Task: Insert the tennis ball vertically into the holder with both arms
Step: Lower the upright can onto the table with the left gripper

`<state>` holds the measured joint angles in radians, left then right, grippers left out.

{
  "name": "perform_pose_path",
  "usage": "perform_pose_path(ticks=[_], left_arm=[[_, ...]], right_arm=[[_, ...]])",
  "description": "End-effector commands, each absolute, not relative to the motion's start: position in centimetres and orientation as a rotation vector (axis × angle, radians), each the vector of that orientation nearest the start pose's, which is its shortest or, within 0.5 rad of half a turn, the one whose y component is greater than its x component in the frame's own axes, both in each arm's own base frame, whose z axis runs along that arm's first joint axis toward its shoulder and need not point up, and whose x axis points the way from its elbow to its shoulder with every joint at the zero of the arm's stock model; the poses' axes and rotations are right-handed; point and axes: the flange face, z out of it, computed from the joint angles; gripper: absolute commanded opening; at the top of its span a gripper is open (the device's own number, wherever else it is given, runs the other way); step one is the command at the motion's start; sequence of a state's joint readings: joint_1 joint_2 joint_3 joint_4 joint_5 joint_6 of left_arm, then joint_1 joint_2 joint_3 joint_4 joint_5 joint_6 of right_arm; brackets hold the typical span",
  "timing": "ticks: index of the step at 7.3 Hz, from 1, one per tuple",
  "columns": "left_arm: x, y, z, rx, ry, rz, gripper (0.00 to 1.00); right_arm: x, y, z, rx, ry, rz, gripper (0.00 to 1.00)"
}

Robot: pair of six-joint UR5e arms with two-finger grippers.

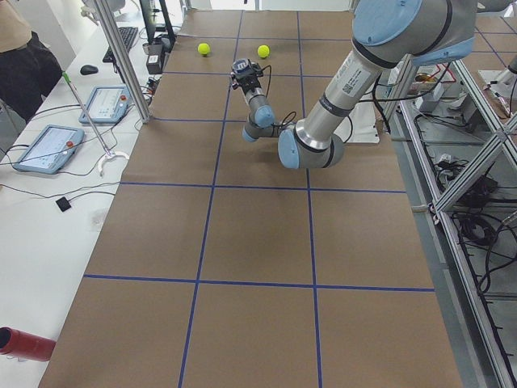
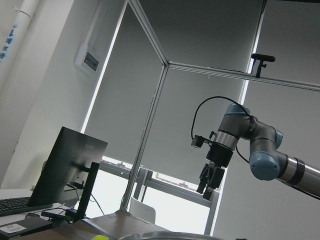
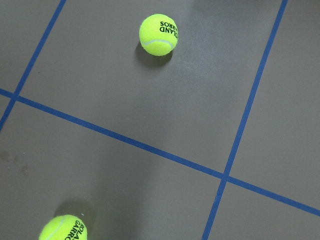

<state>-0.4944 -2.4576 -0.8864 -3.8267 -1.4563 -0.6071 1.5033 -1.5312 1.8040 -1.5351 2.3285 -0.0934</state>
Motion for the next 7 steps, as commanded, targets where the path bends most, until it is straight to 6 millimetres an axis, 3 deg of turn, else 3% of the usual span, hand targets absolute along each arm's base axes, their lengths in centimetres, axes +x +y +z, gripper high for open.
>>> perform_pose_path(ticks=[1, 3, 7], left_arm=[[54.31, -47.61, 23.09, 1.673, 1.726, 0.049, 0.63], [54.48, -47.92, 24.01, 1.693, 1.679, 0.077, 0.65], [54.43, -47.89, 23.84, 1.770, 1.622, 0.236, 0.66]], right_arm=[[3.01, -51.83, 51.70, 0.307, -0.749, -0.265, 0.99], [3.00, -52.07, 51.54, 0.310, -0.747, -0.266, 0.99], [3.00, -52.13, 51.46, 0.313, -0.747, -0.268, 0.99]])
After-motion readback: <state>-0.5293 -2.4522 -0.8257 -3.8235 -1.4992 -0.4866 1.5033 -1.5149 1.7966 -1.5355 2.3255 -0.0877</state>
